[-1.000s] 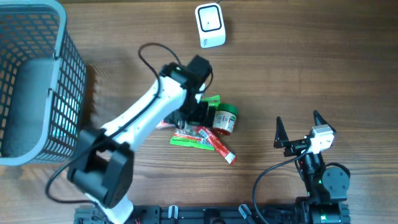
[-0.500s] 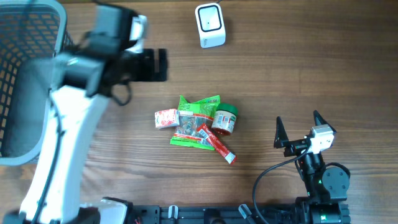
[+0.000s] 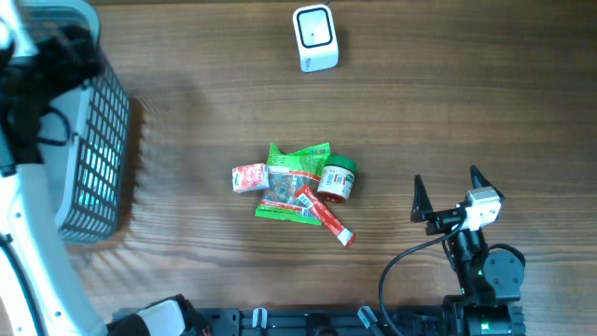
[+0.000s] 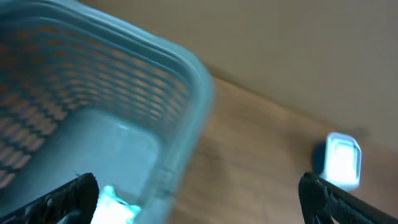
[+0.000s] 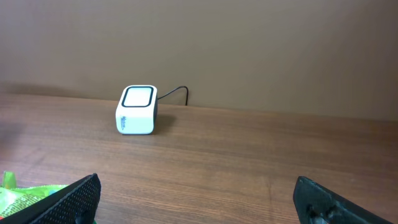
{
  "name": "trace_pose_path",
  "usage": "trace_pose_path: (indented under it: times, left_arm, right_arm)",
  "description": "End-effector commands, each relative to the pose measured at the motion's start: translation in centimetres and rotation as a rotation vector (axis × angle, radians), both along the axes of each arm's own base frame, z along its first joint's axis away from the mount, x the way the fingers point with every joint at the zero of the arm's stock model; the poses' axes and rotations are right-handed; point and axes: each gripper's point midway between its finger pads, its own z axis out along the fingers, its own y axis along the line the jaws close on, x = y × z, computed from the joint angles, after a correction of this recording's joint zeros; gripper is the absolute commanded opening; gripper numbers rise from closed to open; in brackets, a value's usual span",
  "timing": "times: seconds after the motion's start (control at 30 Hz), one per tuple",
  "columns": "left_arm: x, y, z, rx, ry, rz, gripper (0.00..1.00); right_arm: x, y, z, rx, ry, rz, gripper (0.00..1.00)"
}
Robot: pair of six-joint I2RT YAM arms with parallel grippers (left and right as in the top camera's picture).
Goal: Scan the item barcode
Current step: 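Return the left gripper to the basket and grasp the tissue pack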
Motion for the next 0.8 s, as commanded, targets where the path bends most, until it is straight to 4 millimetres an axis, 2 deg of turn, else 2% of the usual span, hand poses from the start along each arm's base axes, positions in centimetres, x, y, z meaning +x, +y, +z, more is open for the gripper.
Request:
trace_pose_path:
  times: [0.0, 0.03, 0.1, 0.17, 0.2, 0.3, 0.4, 0.5, 0.6, 0.77]
  left_arm:
    - [-1.8, 5.8, 0.3, -0.006, -0.015, 0.204, 1.0]
    - [-2.6, 8.2, -1.0, 0.01, 0.035, 0.29, 1.0]
    - [-3.2, 10.3, -3.1, -0.001, 0.107, 0.354, 1.0]
    - [-3.6, 11.9, -6.4, -0.045, 0.209, 0.389, 1.0]
    - [-3.7, 12.8, -8.9, -0.08, 0.282, 0.405, 1.0]
    - [-4.0, 13.9, -14.3, -0.159, 0.443, 0.421, 1.0]
    - [-4.6, 13.7, -19.7, -0.244, 0.62, 0.401, 1.0]
    - [-3.7, 11.2, -24.4, -0.368, 0.724, 0.215, 1.0]
    - [-3.1, 9.0, -27.7, -0.456, 0.763, 0.036, 1.0]
    - [-3.9, 8.5, -31.7, -0.496, 0.838, 0.018, 1.0]
  right_arm:
    - [0.0, 0.2, 0.1, -0.01, -0.007, 0.013, 1.0]
    - [0.0, 0.2, 0.1, -0.01, -0.007, 0.013, 1.0]
    - [0.0, 0.2, 0.1, -0.01, -0.007, 0.013, 1.0]
    - [0.0, 0.2, 0.1, -0.01, -0.007, 0.013, 1.0]
    - [0.0, 0.2, 0.1, -0.01, -0.007, 0.013, 1.0]
    - [0.0, 0.2, 0.1, -0.01, -0.007, 0.013, 1.0]
    - [0.0, 0.2, 0.1, -0.01, -0.007, 0.013, 1.0]
    - [0.0, 0.2, 0.1, -0.01, -0.007, 0.013, 1.0]
    - [0.0, 0.2, 0.1, -0.01, -0.007, 0.013, 1.0]
    - [0.0, 0.2, 0.1, -0.01, -0.007, 0.013, 1.0]
